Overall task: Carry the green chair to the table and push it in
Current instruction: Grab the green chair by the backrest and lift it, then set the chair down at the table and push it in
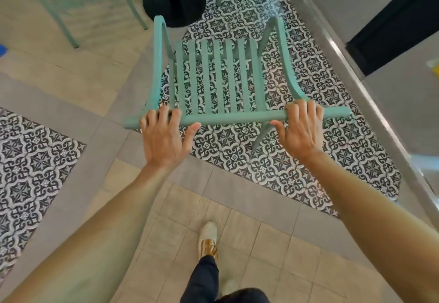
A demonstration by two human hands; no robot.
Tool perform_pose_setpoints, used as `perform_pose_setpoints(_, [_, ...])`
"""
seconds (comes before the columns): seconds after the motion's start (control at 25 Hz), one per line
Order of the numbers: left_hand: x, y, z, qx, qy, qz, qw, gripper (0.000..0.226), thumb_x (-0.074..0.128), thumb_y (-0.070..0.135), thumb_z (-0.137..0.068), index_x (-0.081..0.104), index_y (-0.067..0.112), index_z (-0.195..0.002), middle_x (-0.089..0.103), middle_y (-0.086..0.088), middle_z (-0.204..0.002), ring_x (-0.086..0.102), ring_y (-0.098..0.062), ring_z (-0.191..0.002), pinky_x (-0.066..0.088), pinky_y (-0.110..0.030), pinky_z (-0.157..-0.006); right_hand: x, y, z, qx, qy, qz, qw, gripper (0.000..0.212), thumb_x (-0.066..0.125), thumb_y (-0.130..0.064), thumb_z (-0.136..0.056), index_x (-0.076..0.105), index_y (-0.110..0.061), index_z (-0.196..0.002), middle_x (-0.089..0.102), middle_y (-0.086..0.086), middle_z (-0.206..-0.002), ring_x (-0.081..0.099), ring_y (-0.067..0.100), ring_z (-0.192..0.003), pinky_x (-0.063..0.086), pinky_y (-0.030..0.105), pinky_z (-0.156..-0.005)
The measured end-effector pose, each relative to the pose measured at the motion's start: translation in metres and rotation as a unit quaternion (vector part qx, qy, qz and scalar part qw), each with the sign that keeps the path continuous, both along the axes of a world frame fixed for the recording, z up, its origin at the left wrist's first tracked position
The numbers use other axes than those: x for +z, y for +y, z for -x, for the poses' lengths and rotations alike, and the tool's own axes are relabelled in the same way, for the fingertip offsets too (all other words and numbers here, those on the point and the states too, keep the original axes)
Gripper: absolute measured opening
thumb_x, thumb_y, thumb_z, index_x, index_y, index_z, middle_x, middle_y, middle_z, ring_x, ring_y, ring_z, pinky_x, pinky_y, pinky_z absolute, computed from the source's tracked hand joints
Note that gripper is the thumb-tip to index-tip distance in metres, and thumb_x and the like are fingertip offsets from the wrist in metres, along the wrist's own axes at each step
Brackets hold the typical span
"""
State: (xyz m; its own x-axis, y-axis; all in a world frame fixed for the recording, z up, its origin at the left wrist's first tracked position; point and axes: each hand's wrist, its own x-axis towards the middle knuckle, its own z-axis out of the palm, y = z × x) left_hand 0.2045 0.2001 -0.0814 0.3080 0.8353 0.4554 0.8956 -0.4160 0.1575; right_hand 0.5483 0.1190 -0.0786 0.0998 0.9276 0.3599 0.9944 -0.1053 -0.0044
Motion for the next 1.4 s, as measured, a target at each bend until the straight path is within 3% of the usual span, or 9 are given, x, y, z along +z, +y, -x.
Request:
perform_pose_setpoints(0.64, [-0.001,0.103,-0.133,0.141,0.021,0.010,0.990,0.053,0.041,0.064,-0.102,0.055,0.013,-0.102,0.051,-0.009,-0.097,0.035,-0.023,-0.089,0.028,-0.041,-0.082,0.004,0.184,-0.140,0.145,0.008,-0.022,0.989,0.063,0.015,-0.064,-0.108,0.051,-0.013,-0.101,0.053,0.011,-0.096,0.038,0.025,-0.086,0.031,0.042,-0.082])
perform_pose_setpoints(0.84, [-0.003,0.160,-0.153,0.155,0.015,0.000,0.988,0.051,0.038,0.065,-0.104,0.051,0.015,-0.098,0.048,-0.006,-0.094,0.015,-0.012,-0.089,0.025,-0.039,-0.078,0.002,0.253,-0.160,0.166,0.008,-0.029,0.986,0.056,0.024,-0.061,-0.108,0.050,-0.012,-0.102,0.053,0.010,-0.097,0.045,0.026,-0.086,0.032,0.042,-0.081])
perform_pose_setpoints(1.04, [-0.006,0.229,-0.166,0.177,0.028,-0.007,0.984,0.059,0.034,0.066,-0.104,0.057,0.012,-0.097,0.050,-0.007,-0.094,0.035,-0.022,-0.087,0.027,-0.040,-0.080,-0.002,0.337,-0.175,0.191,0.009,-0.050,0.980,0.053,0.027,-0.060,-0.107,0.049,-0.012,-0.103,0.053,0.013,-0.098,0.043,0.027,-0.086,0.031,0.043,-0.081])
perform_pose_setpoints(1.4, [-0.003,0.415,-0.171,0.203,0.037,-0.011,0.978,0.058,0.035,0.066,-0.104,0.055,0.013,-0.097,0.049,-0.006,-0.095,0.034,-0.022,-0.089,0.028,-0.041,-0.084,0.001,0.539,-0.174,0.196,0.010,-0.024,0.980,0.058,0.018,-0.061,-0.109,0.047,-0.011,-0.103,0.051,0.014,-0.101,0.047,0.030,-0.089,0.038,0.045,-0.084])
